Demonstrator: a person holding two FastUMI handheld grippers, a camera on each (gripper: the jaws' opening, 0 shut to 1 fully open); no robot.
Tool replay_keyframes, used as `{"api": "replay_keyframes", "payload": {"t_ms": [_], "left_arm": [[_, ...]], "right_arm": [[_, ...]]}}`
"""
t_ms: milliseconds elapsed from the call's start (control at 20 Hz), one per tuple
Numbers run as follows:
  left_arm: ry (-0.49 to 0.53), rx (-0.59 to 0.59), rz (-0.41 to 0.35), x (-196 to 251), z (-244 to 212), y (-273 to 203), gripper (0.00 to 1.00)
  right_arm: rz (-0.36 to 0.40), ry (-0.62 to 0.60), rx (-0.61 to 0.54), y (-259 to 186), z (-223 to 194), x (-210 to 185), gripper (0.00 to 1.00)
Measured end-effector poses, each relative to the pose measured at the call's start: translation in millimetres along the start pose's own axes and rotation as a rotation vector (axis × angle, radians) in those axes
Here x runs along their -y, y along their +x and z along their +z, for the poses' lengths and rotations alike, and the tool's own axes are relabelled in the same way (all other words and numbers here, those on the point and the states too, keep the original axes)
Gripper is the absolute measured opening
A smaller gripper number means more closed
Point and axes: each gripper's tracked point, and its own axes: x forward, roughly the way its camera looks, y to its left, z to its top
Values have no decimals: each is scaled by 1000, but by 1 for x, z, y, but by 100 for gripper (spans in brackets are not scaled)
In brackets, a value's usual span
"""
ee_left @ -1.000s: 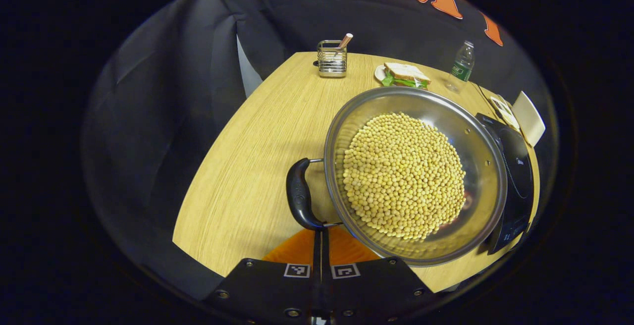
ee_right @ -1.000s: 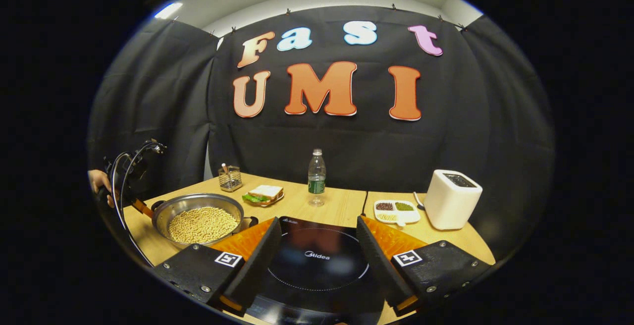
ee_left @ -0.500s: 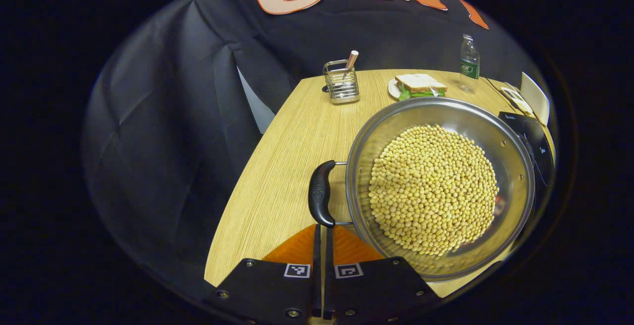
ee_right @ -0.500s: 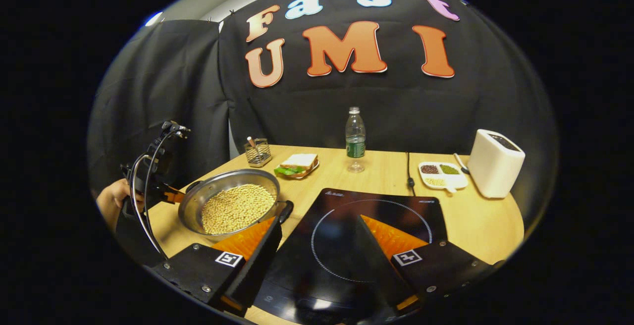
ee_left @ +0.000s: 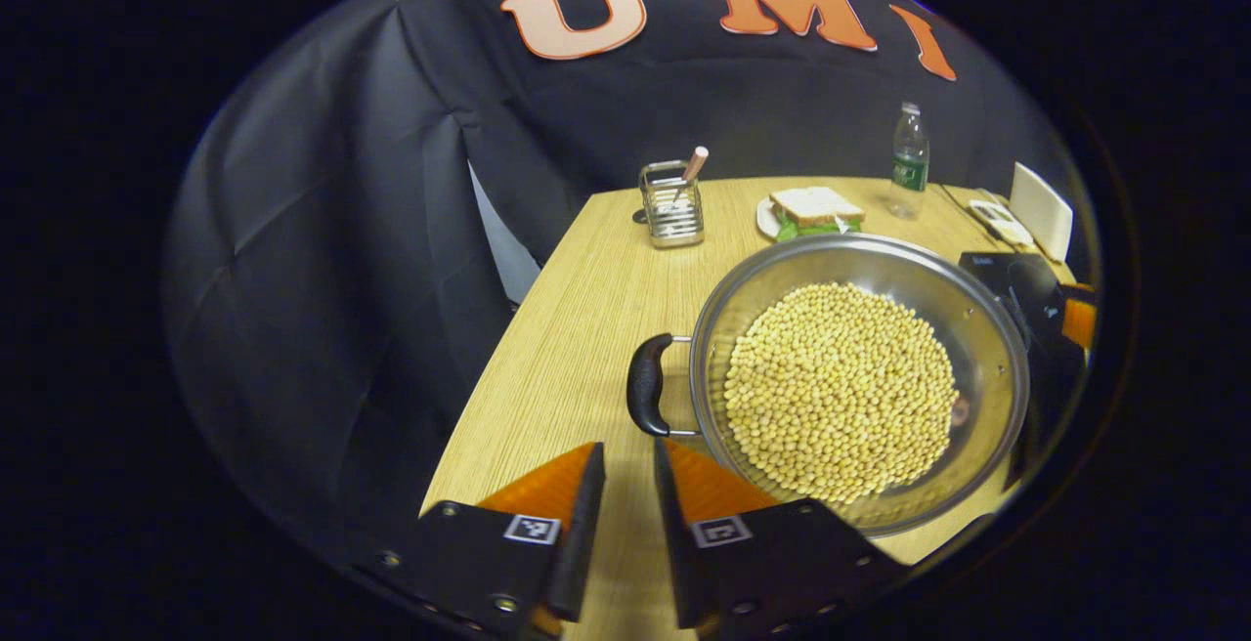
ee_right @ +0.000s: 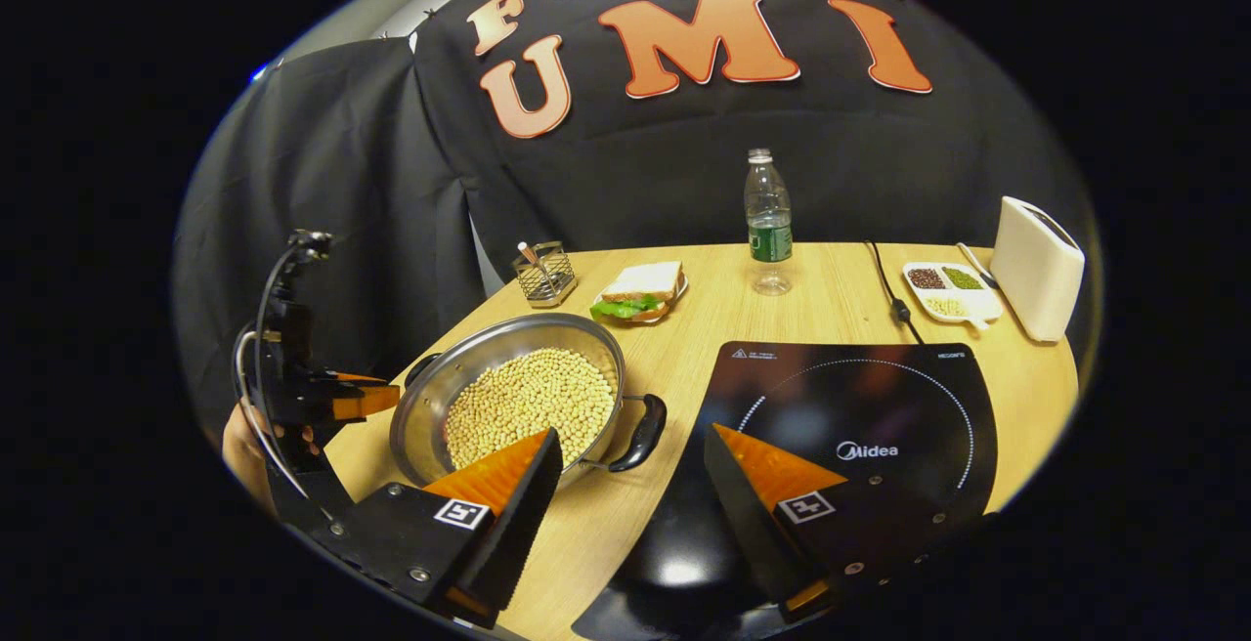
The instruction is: First push the handle of the pot to place it horizontally, then grasp the pot with both hands and set it on the induction cooktop.
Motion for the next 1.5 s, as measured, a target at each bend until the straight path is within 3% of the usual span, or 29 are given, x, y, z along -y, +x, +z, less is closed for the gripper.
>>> {"api": "replay_keyframes", "payload": {"t_ms": [100, 200, 650, 800, 1150, 1200, 1250, 1500], "left_arm": [[-27, 58, -71, 7, 23, -14, 64], [-18, 107, -111, 9, 43, -18, 88], [33, 47, -106, 5, 49, 37, 90], [30, -22, -110, 4, 34, 59, 90], [-14, -76, -154, 15, 20, 89, 91], [-10, -84, -147, 14, 17, 90, 90], [-13, -95, -144, 13, 16, 93, 91], [-59, -128, -132, 11, 6, 96, 92]], "right_arm": [[-4, 11, -17, 11, 2, -3, 91], [-20, 26, -34, 20, 3, -4, 90], [-145, 90, -171, 67, -14, 8, 88], [-115, 133, -228, 80, -23, -1, 88], [-146, 129, -294, 96, -29, 5, 71], [-141, 136, -309, 97, -33, 5, 59], [-136, 148, -316, 99, -35, 4, 64], [-147, 144, -335, 108, -41, 4, 62]]}}
